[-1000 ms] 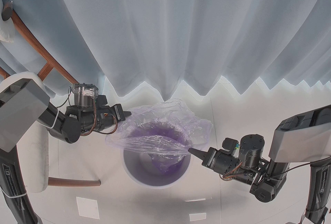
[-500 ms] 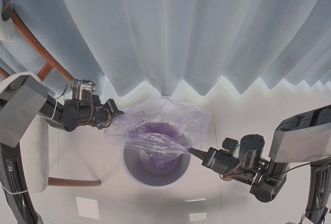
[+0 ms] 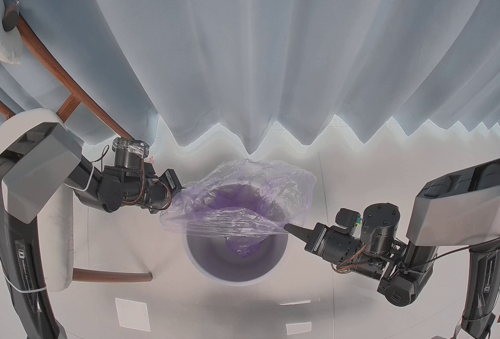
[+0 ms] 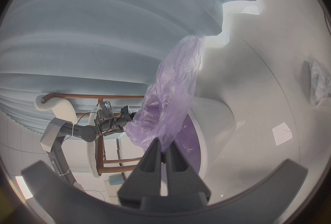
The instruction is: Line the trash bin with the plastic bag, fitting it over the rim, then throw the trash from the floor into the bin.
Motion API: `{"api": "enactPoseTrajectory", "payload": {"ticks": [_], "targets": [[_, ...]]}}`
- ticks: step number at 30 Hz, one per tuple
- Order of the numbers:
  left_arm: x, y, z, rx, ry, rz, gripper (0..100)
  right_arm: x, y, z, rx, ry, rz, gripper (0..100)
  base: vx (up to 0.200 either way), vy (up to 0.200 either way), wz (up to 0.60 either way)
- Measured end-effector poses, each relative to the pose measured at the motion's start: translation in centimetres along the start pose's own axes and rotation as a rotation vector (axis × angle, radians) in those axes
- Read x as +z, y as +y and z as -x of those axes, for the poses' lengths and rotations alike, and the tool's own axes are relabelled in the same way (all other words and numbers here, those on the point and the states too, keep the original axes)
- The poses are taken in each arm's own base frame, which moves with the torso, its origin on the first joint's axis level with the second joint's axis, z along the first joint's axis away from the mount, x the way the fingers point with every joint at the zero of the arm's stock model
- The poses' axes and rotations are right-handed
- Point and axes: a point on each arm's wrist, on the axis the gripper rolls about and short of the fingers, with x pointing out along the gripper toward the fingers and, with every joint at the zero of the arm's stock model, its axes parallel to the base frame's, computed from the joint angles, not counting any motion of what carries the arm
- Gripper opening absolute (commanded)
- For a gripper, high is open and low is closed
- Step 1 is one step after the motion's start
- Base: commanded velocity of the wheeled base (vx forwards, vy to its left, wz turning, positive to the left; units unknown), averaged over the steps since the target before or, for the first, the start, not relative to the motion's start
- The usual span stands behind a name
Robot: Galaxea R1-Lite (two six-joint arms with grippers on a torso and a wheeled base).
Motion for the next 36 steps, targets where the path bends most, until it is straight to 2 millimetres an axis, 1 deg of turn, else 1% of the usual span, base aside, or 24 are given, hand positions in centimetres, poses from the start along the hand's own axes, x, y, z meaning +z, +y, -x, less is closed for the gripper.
{"api": "enactPoseTrajectory", "payload": {"ticks": [3, 4, 15, 18, 24, 28, 30, 32, 36], "targets": [[-0.6, 0.2, 0.6, 0.010, 0.011, 0.003, 0, 0.0, 0.0, 0.0, 0.000, -0.001, 0.000, 0, 0.000, 0.000, 0.00], [-0.8, 0.2, 0.9, 0.012, 0.012, 0.005, 100, 0.0, 0.0, 0.0, -0.001, -0.002, 0.000, 0, 0.000, 0.000, 0.00], [-3.0, 1.1, 3.3, -0.024, -0.027, -0.011, 100, 0.0, -0.1, 0.0, -0.001, 0.000, 0.000, 0, 0.000, 0.000, 0.00], [-3.7, 1.2, 4.4, -0.039, -0.041, -0.016, 100, 0.0, -0.1, 0.0, -0.002, 0.002, 0.000, 0, 0.000, 0.000, 0.00], [-4.6, 0.1, 8.0, -0.108, -0.114, -0.055, 100, 0.0, -0.1, 0.0, -0.002, 0.001, 0.000, 0, 0.000, 0.000, 0.00], [-5.2, -1.2, 11.0, -0.216, -0.200, -0.119, 100, 0.0, -0.1, 0.0, -0.002, 0.000, 0.000, 0, 0.000, 0.000, 0.00], [-5.5, -1.8, 12.2, -0.277, -0.239, -0.157, 100, 0.0, -0.1, 0.0, -0.002, 0.000, 0.001, 0, 0.000, 0.000, 0.00], [-5.7, -2.4, 13.3, -0.344, -0.286, -0.197, 100, 0.0, -0.1, 0.0, -0.002, 0.000, 0.001, 0, -0.200, 0.000, 0.00], [-6.0, -3.2, 15.0, -0.462, -0.362, -0.274, 100, 0.0, 0.0, 0.0, -0.001, 0.000, 0.002, 0, -0.200, 0.000, 0.00]]}}
